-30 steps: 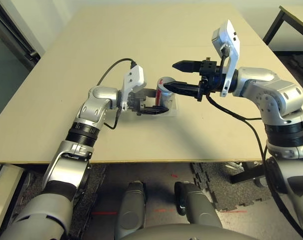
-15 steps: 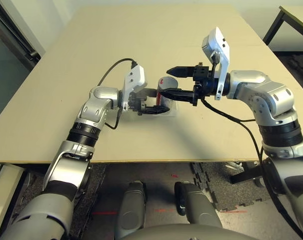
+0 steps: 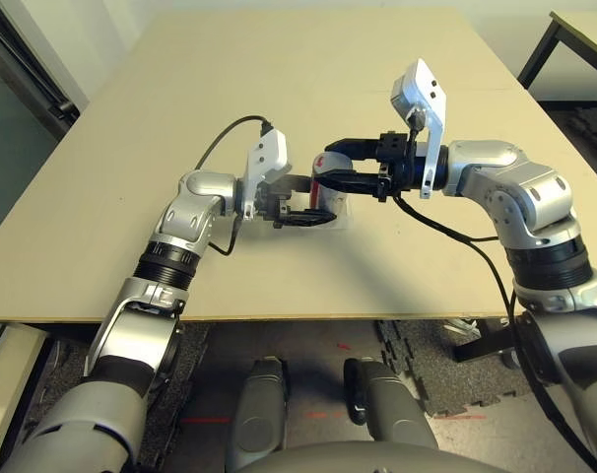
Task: Pour the medicine from the bottle into the box.
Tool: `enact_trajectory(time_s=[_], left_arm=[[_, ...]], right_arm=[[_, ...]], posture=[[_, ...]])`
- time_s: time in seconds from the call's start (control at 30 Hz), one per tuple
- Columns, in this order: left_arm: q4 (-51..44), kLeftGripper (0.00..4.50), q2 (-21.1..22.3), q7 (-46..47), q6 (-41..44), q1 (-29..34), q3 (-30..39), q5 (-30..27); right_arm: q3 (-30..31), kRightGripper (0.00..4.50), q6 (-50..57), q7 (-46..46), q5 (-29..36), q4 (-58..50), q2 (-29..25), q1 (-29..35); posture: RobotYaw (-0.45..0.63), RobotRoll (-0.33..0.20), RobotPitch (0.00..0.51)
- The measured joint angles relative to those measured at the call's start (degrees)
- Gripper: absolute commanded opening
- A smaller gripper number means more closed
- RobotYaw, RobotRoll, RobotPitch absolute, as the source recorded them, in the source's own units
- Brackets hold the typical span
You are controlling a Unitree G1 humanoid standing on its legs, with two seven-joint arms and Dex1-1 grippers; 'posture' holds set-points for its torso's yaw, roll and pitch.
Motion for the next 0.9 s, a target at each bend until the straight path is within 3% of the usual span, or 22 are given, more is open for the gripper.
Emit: enact_trajectory(time_s=[0.33,0.63,0.9], left_arm=[[-2.2,2.74,0.1,0.6,0.0,2.4,0.7,0.0],[-3.9,2.74,0.0,1.6,-1.5,4.6,-0.8,0.6],[4.8,2.74,-2.5,13.9,-6.0,-3.3,6.5,0.7]], right_arm=[[-2.1,2.57,8.0,-3.5,2.8,0.6,2.1,-2.0],[-7.0,2.57,6.7,-10.1,2.8,6.6,3.7,-6.5],[-8.9,2.57,-1.6,-16.4,-3.6,15.9,3.5,-6.5]], posture=[[0.05,0.000,0.113],[0.06,0.000,0.111],[0.07,0.000,0.096]])
